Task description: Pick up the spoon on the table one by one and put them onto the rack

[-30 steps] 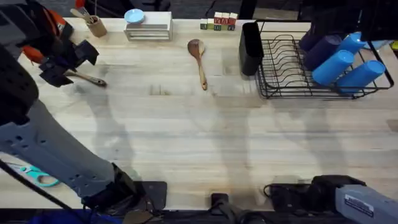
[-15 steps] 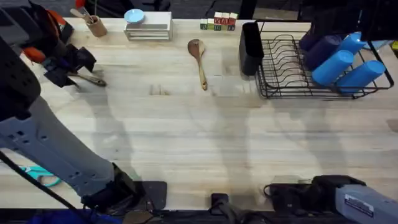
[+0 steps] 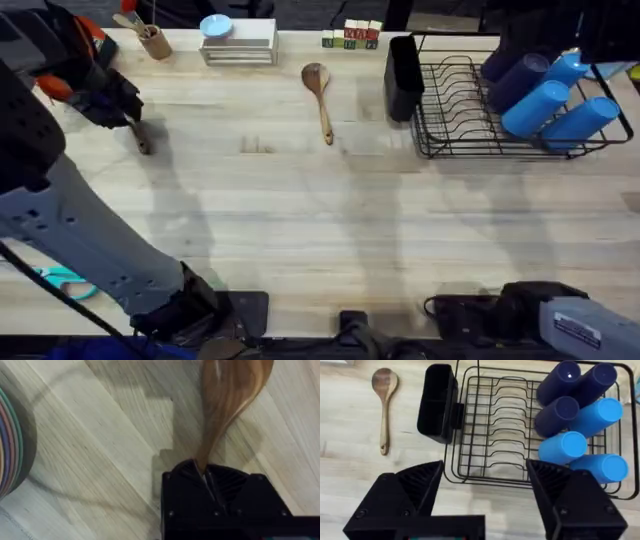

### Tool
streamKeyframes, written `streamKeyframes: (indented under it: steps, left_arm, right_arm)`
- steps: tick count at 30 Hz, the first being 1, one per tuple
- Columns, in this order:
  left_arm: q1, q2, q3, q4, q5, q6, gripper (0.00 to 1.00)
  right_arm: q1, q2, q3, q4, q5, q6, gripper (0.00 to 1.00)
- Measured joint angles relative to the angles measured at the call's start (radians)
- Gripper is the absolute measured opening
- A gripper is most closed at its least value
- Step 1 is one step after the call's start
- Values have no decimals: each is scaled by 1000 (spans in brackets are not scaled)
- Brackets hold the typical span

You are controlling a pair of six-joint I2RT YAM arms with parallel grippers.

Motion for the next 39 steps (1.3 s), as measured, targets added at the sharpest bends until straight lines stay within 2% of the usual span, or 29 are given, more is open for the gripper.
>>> streamKeyframes:
  steps: [14, 19, 23, 29, 33, 34, 35, 39]
  left_arm:
    - [-13, -31, 3, -156, 5, 4, 43]
    - [-33, -165, -14, -166, 4, 7, 44]
    - [-73, -298, -14, -170, 3, 7, 44]
    - [-183, -478, -14, -168, 3, 7, 44]
    - [-273, -573, -14, -152, 3, 7, 44]
    - [-348, -628, -14, -132, 2, 7, 44]
    - [-446, -671, -14, -99, 2, 7, 44]
    - [-568, -690, -14, -53, 2, 7, 44]
  right_arm:
    - [0, 0, 0, 9, 0, -8, 996]
    - [0, 0, 0, 9, 0, -29, 996]
    - [0, 0, 0, 9, 0, -47, 996]
    - [0, 0, 0, 9, 1, -73, 996]
    - [0, 0, 0, 9, 1, -95, 996]
    - [0, 0, 0, 9, 1, -118, 996]
    - [0, 0, 0, 9, 1, -138, 996]
    - [0, 0, 0, 14, 1, -154, 996]
